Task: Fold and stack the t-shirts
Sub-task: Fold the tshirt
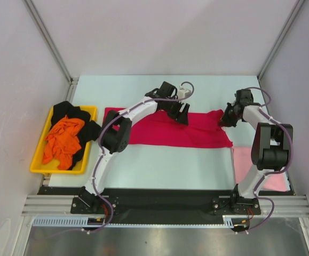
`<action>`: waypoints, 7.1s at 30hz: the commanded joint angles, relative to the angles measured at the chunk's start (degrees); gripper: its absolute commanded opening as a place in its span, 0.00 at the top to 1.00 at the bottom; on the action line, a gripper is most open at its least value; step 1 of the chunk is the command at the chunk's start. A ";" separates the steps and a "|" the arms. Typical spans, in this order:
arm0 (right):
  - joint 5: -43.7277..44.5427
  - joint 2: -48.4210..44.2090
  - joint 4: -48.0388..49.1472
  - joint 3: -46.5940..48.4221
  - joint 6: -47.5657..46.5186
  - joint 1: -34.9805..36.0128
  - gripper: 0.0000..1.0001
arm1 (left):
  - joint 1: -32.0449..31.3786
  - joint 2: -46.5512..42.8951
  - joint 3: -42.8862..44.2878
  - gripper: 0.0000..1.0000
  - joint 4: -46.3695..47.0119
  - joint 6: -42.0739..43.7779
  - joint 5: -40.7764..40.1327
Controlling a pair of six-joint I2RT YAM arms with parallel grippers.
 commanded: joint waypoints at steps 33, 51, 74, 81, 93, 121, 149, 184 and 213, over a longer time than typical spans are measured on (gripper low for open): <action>9.87 7.15 -1.36 1.74 -1.77 -1.68 1.00 | 25.45 -15.26 -25.63 0.53 -3.26 26.67 -28.05; 3.37 47.56 -4.17 60.08 11.14 4.29 1.00 | 11.04 -32.15 -53.34 0.50 -23.82 38.81 -9.67; 5.30 52.79 13.14 74.71 26.29 6.67 0.55 | -2.95 -38.21 -49.57 0.20 -29.45 29.67 3.07; 7.30 41.90 7.70 67.63 16.09 4.91 0.42 | 2.58 -41.64 -44.57 0.17 -33.85 29.50 5.17; 5.48 28.70 9.77 37.90 15.62 7.11 0.44 | 8.14 -40.24 -56.94 0.28 -23.83 24.83 -9.40; 5.37 46.20 5.50 66.90 22.07 6.85 0.46 | -7.52 -34.95 -48.51 0.23 -20.91 25.35 2.20; -7.88 -34.06 8.90 -37.78 27.66 36.28 0.48 | -4.00 -98.25 -88.58 0.07 -3.53 65.52 -2.91; -16.67 -40.38 -4.18 -47.38 19.59 25.21 0.66 | -22.72 -77.86 -92.46 0.18 11.50 75.64 -9.76; -19.84 -33.10 -7.77 -32.01 15.29 22.23 1.00 | -18.78 -69.43 -81.31 1.00 20.75 62.22 -12.06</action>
